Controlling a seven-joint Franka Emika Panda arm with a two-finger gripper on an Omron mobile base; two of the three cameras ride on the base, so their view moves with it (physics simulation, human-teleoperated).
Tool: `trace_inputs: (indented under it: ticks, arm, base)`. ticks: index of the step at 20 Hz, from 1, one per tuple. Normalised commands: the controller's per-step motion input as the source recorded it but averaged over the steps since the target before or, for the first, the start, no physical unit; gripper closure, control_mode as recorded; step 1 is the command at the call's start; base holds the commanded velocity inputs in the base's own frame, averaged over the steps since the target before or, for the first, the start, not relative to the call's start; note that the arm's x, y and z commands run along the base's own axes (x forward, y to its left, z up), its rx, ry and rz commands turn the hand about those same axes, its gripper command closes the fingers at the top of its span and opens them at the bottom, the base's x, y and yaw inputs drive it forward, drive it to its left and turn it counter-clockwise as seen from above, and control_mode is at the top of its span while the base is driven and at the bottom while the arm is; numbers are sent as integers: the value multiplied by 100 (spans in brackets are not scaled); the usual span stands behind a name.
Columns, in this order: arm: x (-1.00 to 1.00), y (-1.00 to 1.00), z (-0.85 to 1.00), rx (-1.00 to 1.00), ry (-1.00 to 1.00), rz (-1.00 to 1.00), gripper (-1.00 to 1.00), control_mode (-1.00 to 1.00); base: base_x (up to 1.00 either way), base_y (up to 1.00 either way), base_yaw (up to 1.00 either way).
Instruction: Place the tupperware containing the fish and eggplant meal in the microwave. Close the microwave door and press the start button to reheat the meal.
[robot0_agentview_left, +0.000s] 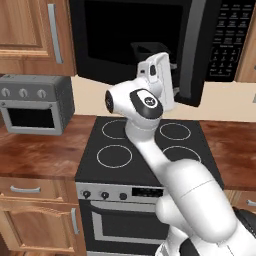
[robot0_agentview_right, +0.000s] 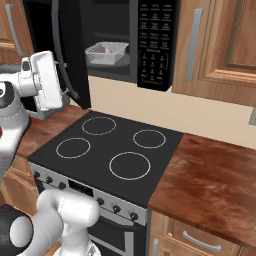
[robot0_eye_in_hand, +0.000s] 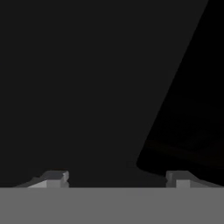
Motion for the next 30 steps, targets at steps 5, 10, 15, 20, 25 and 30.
trace_inputs:
  ticks: [5, 10, 15, 20, 25, 30]
  arm:
    - [42, -45, 5, 5, 0, 0, -100, -100]
    - [47, -45, 8, 7, 3, 0, -100, -100]
    - [50, -44, 5, 8, 4, 0, -100, -100]
    - [50, -48, 0, 10, 0, 1, -100, -100]
    - [52, -53, 0, 10, 0, 5, -100, -100]
    - [58, -53, 0, 8, 0, 5, -100, -100]
  base:
    - [0, 0, 0]
    - [0, 0, 0]
    - [0, 0, 0]
    - [0, 0, 0]
    - [0, 0, 0]
    - [0, 0, 0]
